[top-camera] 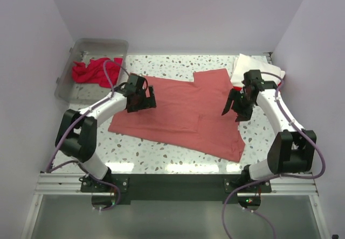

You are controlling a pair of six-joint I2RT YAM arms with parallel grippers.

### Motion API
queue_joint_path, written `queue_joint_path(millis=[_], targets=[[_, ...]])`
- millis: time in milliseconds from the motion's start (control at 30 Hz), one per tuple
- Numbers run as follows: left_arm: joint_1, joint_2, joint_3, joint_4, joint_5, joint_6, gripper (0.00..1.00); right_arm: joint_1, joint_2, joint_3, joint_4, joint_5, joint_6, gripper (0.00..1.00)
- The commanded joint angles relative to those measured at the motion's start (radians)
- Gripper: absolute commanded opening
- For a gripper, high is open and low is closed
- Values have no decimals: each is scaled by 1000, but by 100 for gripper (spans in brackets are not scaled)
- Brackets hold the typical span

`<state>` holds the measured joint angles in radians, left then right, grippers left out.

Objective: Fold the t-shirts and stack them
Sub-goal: Fold the tshirt

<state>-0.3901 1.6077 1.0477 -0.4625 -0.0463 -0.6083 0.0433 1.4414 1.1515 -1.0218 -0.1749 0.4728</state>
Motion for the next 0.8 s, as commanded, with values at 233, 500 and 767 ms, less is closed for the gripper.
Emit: queue_joint_path(millis=[233, 500, 767], targets=[[16, 227, 163, 48, -36, 62, 100, -5, 256, 57, 272, -58, -56, 69], [16, 232, 42, 120, -58, 81, 100, -5, 336, -34, 289, 17, -51, 67], [16, 183, -90, 137, -69, 67, 100, -5, 341, -144, 190, 86, -28, 67]])
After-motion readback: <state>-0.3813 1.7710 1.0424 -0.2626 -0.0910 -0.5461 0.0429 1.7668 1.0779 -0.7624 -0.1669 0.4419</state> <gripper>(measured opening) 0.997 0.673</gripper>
